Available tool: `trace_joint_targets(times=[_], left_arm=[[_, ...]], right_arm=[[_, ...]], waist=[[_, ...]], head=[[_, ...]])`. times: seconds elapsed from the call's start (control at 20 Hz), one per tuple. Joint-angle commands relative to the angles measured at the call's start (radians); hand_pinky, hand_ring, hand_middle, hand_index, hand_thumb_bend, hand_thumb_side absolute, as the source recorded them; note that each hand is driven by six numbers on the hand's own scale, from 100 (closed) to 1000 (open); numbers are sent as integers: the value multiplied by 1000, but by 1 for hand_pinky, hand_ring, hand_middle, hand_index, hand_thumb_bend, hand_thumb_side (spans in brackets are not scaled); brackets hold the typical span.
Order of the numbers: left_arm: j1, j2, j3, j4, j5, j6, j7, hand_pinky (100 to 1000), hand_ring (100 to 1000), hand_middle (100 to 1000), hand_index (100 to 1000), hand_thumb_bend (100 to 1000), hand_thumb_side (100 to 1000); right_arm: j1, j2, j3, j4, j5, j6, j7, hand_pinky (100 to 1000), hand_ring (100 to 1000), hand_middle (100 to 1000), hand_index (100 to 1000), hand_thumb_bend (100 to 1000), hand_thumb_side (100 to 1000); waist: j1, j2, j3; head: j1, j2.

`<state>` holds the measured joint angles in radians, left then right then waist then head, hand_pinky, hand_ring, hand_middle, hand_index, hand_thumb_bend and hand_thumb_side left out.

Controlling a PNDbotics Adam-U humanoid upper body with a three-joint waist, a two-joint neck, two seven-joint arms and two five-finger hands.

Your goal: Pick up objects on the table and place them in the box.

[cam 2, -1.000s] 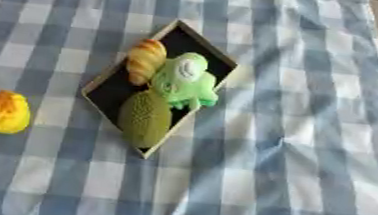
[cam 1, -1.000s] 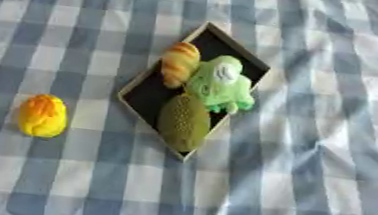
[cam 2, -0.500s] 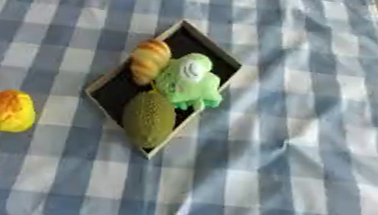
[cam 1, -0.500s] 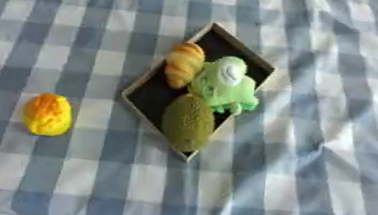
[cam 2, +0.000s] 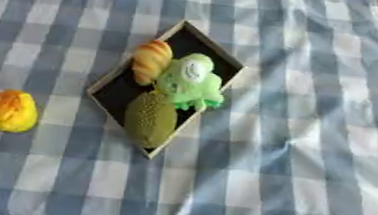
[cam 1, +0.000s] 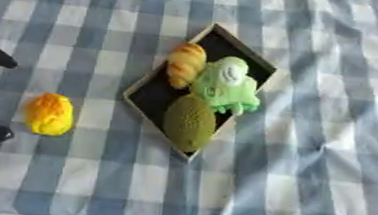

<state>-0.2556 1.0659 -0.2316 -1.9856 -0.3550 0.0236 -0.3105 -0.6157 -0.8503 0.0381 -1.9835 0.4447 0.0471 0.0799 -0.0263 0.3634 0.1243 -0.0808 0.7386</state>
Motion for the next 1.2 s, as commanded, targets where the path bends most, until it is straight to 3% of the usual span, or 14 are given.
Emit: trace_joint_targets(times=[0.05,0.2,0.7,1.2], left_arm=[[-42,19,-21,-14,2,47,-27,875,910,830,915,537,417],[-85,-5,-46,-14,6,74,-56,873,910,827,909,544,364],[-171,-56,-97,-14,-4,152,-165,877,914,835,909,545,378],[-180,-65,-104,-2,-74,189,-248,887,917,831,909,573,355]], right_arm=[[-7,-13,-6,-17,-8,8,0,895,877,787,815,100,436],[-3,-9,-5,-17,-11,13,2,894,875,785,814,100,447],[0,2,-13,-17,-21,26,-12,891,870,781,808,100,457],[7,9,-19,-17,-32,48,-26,888,866,776,804,100,483]], waist=[[19,-29,-2],[23,-29,-4],[31,-23,-14],[37,-18,-15]], head=[[7,-1],[10,1],[-1,6],[8,7]])
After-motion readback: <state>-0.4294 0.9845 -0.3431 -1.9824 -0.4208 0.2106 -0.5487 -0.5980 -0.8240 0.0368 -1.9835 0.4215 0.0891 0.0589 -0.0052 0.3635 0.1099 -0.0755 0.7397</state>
